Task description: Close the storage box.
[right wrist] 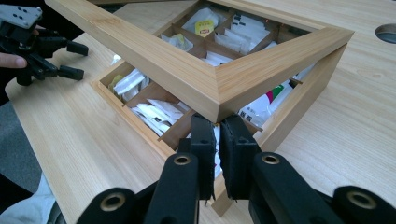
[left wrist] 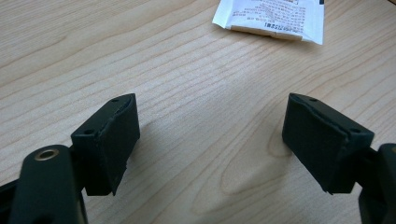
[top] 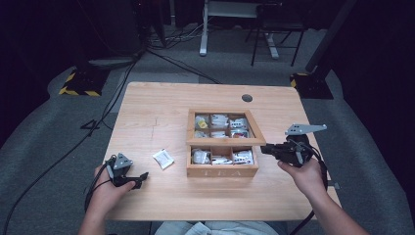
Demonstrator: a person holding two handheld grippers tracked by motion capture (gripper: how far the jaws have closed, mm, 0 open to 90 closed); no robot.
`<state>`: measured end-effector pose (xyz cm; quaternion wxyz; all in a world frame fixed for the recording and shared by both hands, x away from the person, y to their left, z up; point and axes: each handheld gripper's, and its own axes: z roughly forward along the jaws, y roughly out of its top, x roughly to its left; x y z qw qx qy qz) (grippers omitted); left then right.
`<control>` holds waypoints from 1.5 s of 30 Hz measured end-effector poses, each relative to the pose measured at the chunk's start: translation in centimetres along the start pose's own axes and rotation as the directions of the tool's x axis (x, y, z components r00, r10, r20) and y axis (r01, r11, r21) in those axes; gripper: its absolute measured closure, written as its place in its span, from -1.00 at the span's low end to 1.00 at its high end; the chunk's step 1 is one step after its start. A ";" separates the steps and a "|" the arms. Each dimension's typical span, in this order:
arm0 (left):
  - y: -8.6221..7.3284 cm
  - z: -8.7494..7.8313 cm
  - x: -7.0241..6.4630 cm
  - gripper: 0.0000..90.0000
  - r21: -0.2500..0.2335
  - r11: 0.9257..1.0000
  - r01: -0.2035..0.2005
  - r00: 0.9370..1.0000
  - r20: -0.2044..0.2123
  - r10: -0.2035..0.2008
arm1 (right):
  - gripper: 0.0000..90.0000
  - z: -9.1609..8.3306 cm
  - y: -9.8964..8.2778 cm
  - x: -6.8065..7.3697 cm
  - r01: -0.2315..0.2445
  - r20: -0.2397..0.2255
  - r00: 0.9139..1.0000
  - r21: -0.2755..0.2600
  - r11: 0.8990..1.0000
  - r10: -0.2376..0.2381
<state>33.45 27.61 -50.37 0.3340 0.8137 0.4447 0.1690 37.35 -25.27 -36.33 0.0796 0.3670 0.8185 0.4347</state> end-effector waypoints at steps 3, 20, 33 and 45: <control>0.0 0.0 0.0 -0.56 0.000 1.000 0.000 1.000 0.000 0.000 | 0.85 0.1 -0.2 0.1 0.007 0.005 1.000 0.008 1.000 -0.007; 0.0 0.1 0.0 -0.57 -0.002 1.000 -0.001 1.000 0.001 0.001 | 0.82 0.7 -1.4 0.2 0.011 0.000 1.000 0.052 0.999 -0.011; 0.0 0.1 0.0 -0.57 -0.001 1.000 0.002 1.000 0.002 -0.002 | 0.81 1.1 -1.9 0.4 0.027 0.006 1.000 0.084 0.996 -0.028; 0.0 0.1 -0.1 -0.57 -0.002 1.000 0.004 1.000 0.001 -0.004 | 0.79 1.5 -2.2 0.4 0.033 0.006 0.999 0.105 0.994 -0.034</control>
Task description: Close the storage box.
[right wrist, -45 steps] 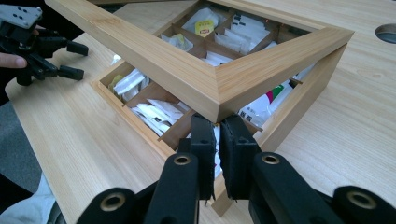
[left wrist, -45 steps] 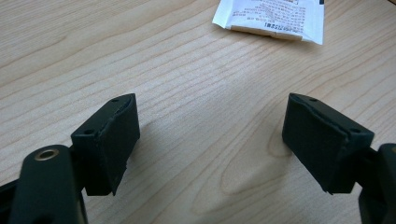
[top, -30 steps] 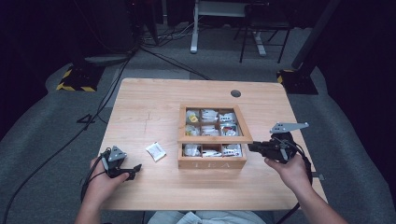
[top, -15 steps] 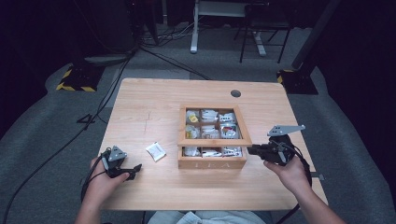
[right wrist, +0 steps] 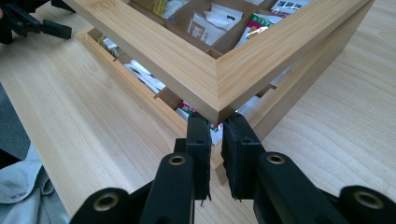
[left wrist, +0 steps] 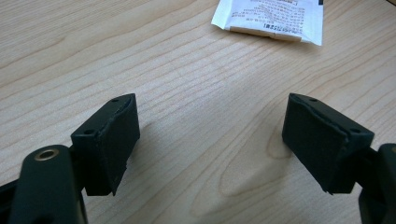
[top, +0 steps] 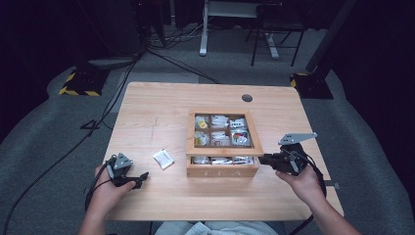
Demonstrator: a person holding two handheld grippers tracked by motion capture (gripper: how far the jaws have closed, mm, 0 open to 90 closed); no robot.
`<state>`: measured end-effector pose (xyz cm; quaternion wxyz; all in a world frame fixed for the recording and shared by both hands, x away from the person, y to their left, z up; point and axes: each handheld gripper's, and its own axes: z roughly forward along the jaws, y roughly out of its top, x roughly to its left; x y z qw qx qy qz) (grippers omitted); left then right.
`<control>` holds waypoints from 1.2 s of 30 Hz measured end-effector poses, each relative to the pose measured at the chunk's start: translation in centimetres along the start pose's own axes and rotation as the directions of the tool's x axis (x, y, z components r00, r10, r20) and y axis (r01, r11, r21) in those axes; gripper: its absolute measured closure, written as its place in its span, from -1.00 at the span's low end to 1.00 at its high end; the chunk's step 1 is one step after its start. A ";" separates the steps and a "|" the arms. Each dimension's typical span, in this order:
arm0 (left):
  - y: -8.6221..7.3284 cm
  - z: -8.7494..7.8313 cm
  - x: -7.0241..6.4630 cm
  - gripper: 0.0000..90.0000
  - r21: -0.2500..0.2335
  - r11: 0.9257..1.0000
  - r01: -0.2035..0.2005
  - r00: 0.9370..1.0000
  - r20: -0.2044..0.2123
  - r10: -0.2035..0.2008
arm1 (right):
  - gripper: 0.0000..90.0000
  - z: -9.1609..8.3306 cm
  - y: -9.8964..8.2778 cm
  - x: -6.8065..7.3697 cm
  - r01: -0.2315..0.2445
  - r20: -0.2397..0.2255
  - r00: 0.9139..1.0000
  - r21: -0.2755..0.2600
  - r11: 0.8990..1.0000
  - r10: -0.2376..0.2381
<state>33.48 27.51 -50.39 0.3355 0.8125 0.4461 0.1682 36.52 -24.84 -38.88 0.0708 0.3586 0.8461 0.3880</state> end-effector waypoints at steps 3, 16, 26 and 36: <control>0.0 0.0 0.0 -0.57 0.001 1.000 -0.001 1.000 0.000 0.001 | 0.78 0.1 -0.1 0.0 -0.001 -0.004 1.000 0.009 1.000 0.001; 0.0 0.0 -0.1 -0.56 -0.003 1.000 0.001 1.000 -0.006 -0.001 | 0.74 1.0 -0.7 -0.1 0.008 -0.008 1.000 0.068 0.998 -0.008; -0.1 -0.1 -0.3 -0.56 -0.002 1.000 0.002 1.000 -0.008 -0.002 | 0.67 1.6 -1.2 -0.2 0.024 -0.011 1.000 0.116 0.993 -0.022; -0.2 -0.1 -0.3 -0.56 -0.004 1.000 0.005 1.000 -0.008 -0.005 | 0.21 1.2 -1.6 -0.1 0.043 0.016 0.999 0.085 0.995 -0.044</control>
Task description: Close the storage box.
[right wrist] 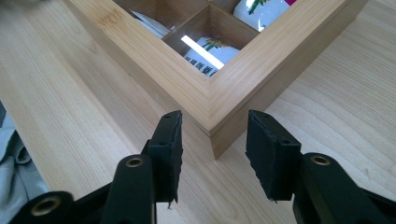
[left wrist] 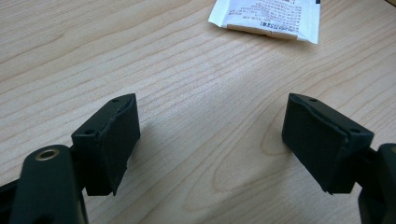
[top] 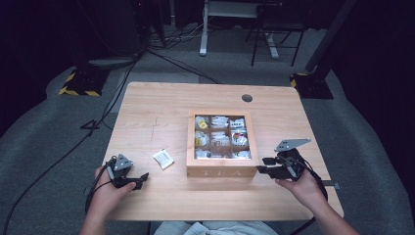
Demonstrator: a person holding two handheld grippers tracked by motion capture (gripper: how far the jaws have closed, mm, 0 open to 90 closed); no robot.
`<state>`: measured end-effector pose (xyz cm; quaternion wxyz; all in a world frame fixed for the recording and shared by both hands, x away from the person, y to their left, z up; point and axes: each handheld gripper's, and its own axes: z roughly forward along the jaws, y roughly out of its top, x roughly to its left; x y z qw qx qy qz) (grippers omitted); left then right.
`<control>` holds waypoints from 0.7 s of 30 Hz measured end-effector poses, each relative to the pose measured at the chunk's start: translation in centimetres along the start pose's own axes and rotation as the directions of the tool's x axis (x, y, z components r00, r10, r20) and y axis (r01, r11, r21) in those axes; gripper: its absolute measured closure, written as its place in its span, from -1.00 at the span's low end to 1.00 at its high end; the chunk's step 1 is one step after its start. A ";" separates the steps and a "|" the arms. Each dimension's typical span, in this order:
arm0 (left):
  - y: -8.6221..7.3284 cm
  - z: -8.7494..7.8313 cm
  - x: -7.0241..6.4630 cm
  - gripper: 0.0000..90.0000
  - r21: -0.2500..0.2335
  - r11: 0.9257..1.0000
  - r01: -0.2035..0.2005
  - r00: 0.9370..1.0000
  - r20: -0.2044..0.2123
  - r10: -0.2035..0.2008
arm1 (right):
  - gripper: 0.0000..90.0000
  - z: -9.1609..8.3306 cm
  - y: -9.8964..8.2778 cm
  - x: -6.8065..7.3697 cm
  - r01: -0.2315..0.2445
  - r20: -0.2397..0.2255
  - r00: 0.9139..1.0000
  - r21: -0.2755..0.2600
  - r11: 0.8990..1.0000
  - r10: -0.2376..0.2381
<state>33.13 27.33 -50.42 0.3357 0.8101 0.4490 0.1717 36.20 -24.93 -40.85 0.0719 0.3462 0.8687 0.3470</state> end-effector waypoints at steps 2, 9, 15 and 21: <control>0.0 0.0 0.0 -0.56 0.000 1.000 0.001 1.000 0.000 -0.001 | 0.12 0.0 -0.1 -0.4 -0.004 -0.011 1.000 -0.025 1.000 0.004; 0.0 0.0 0.0 -0.56 -0.001 1.000 0.001 1.000 0.001 -0.001 | -0.06 -0.6 -0.7 -3.2 -0.032 0.073 0.996 -0.145 0.989 0.043; 0.0 0.0 0.0 -0.56 -0.001 1.000 0.001 1.000 0.001 -0.001 | -0.07 -0.9 -1.8 -6.5 -0.129 0.122 0.980 -0.193 0.973 0.154; 0.1 0.0 0.0 -0.57 0.003 1.000 0.003 1.000 0.001 -0.003 | -0.07 0.0 -3.7 -9.1 -0.172 0.185 0.960 -0.207 0.963 0.211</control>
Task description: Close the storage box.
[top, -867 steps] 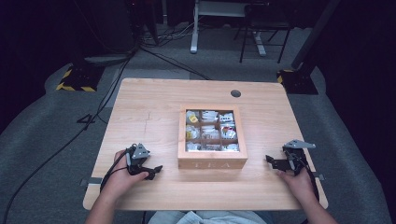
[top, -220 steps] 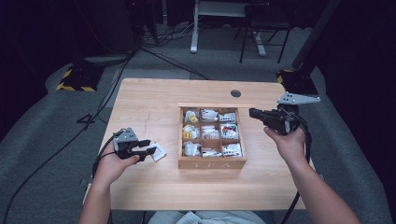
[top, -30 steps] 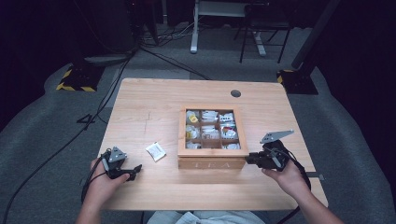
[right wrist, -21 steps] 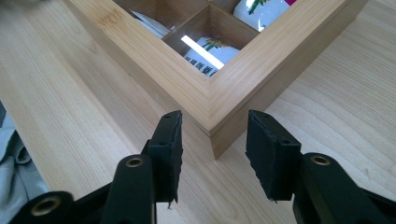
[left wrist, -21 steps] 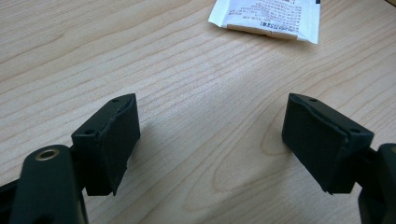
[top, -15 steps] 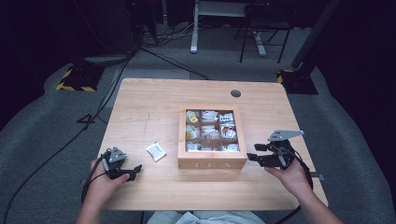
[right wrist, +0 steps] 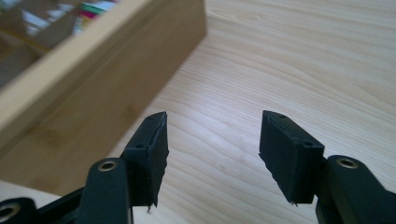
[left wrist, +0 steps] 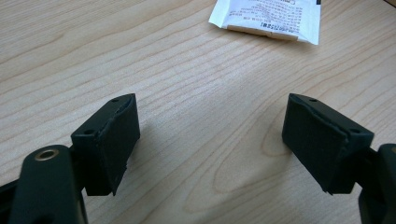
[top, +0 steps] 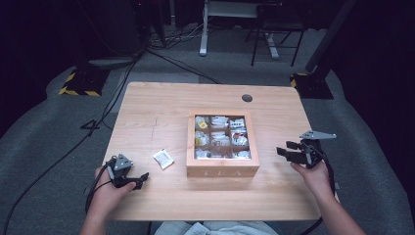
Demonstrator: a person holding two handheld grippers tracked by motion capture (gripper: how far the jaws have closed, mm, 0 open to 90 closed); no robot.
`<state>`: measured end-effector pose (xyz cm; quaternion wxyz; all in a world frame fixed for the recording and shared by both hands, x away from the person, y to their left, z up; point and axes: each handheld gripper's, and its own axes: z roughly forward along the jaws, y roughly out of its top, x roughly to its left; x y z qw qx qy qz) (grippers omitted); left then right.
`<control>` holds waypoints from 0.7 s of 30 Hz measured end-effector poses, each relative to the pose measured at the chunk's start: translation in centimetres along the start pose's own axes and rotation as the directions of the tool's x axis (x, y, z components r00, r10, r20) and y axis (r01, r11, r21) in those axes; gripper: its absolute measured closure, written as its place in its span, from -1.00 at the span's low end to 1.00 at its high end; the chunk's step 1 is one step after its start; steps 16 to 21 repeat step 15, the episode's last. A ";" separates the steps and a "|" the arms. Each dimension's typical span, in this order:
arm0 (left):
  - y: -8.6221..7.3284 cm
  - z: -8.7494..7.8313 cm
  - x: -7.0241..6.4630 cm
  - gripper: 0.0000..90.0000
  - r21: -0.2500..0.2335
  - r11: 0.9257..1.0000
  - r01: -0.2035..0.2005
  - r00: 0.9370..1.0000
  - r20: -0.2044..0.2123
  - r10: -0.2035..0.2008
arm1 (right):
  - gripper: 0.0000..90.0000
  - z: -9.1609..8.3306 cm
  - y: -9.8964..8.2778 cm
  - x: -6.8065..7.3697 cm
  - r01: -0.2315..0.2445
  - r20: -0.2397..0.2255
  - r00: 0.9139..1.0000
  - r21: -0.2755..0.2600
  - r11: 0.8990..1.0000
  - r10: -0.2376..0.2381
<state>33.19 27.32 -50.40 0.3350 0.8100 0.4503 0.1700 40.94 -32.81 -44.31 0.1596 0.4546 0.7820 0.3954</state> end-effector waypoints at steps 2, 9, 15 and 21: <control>0.0 0.0 0.0 -0.57 0.001 1.000 0.002 1.000 0.000 -0.002 | -0.08 0.7 -0.9 -0.9 -0.010 0.025 1.000 0.006 1.000 0.010; 0.0 0.0 0.0 -0.57 -0.001 1.000 0.002 1.000 0.000 -0.002 | -0.16 3.4 -4.1 -2.8 -0.036 0.117 0.993 0.026 0.999 0.033; 0.0 0.1 0.0 -0.57 -0.002 1.000 0.003 1.000 0.000 -0.003 | -0.46 3.7 -4.4 -2.7 0.031 0.136 0.990 0.028 0.999 -0.034; 0.0 0.1 0.0 -0.57 -0.002 1.000 0.003 1.000 0.000 -0.003 | -0.46 3.7 -4.4 -2.7 0.031 0.136 0.990 0.028 0.999 -0.034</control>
